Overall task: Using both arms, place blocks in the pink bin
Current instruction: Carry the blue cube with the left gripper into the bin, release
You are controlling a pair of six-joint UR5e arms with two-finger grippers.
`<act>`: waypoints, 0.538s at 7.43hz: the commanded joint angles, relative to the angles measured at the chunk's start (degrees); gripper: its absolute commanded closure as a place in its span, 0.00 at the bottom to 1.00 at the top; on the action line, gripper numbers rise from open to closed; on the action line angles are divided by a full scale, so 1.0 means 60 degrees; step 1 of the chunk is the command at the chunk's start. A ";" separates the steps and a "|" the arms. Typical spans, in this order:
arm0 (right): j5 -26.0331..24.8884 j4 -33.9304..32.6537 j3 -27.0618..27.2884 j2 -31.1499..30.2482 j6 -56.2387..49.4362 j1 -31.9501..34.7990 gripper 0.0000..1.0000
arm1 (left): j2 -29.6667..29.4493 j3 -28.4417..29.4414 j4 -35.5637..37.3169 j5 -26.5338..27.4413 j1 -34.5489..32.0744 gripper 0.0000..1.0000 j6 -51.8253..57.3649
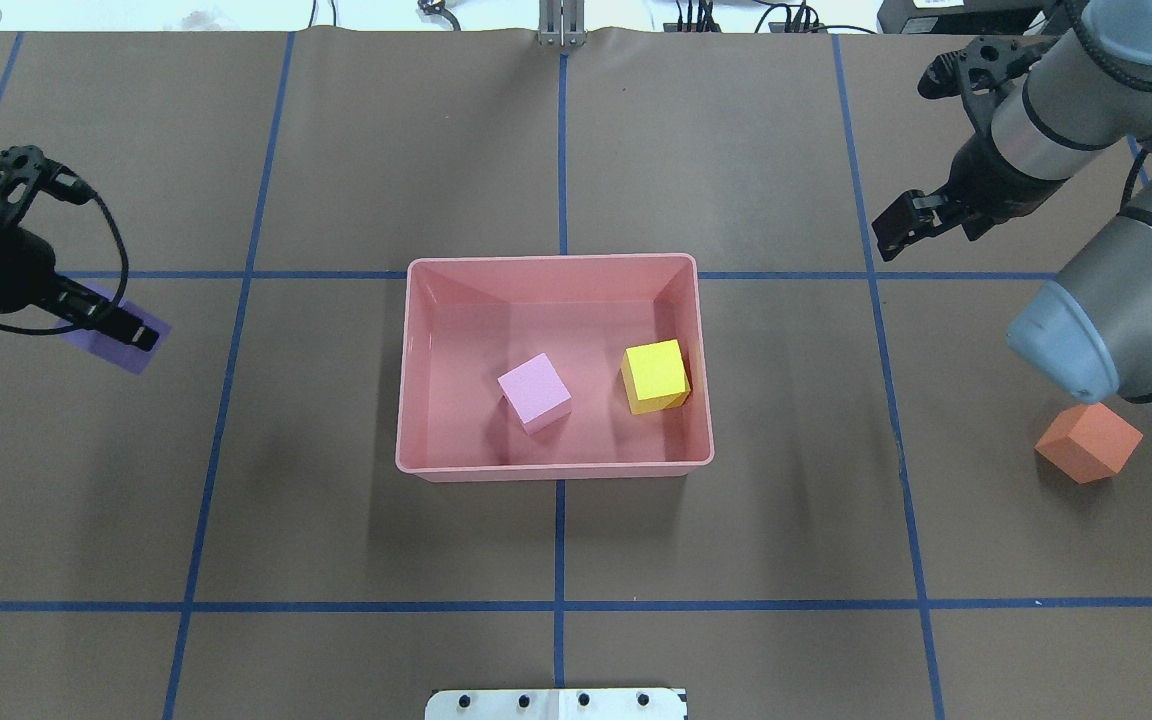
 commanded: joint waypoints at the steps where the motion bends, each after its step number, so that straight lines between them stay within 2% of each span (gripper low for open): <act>1: 0.0046 0.0163 0.0120 -0.1072 -0.1570 0.0564 0.00 | -0.1678 -0.0014 0.0110 0.0281 0.1224 0.90 -0.3483; 2: 0.0221 0.0788 0.0120 -0.1759 -0.1910 0.0711 0.00 | -0.2351 0.0044 0.0327 0.1154 0.1855 0.89 -0.4439; 3: 0.0585 0.1723 0.0105 -0.2476 -0.1957 0.0814 0.00 | -0.3359 0.0030 0.1678 0.1583 0.2223 0.89 -0.4623; 4: 0.0763 0.2327 0.0134 -0.3006 -0.1957 0.0887 0.00 | -0.4428 0.0030 0.3388 0.1863 0.2503 0.85 -0.4639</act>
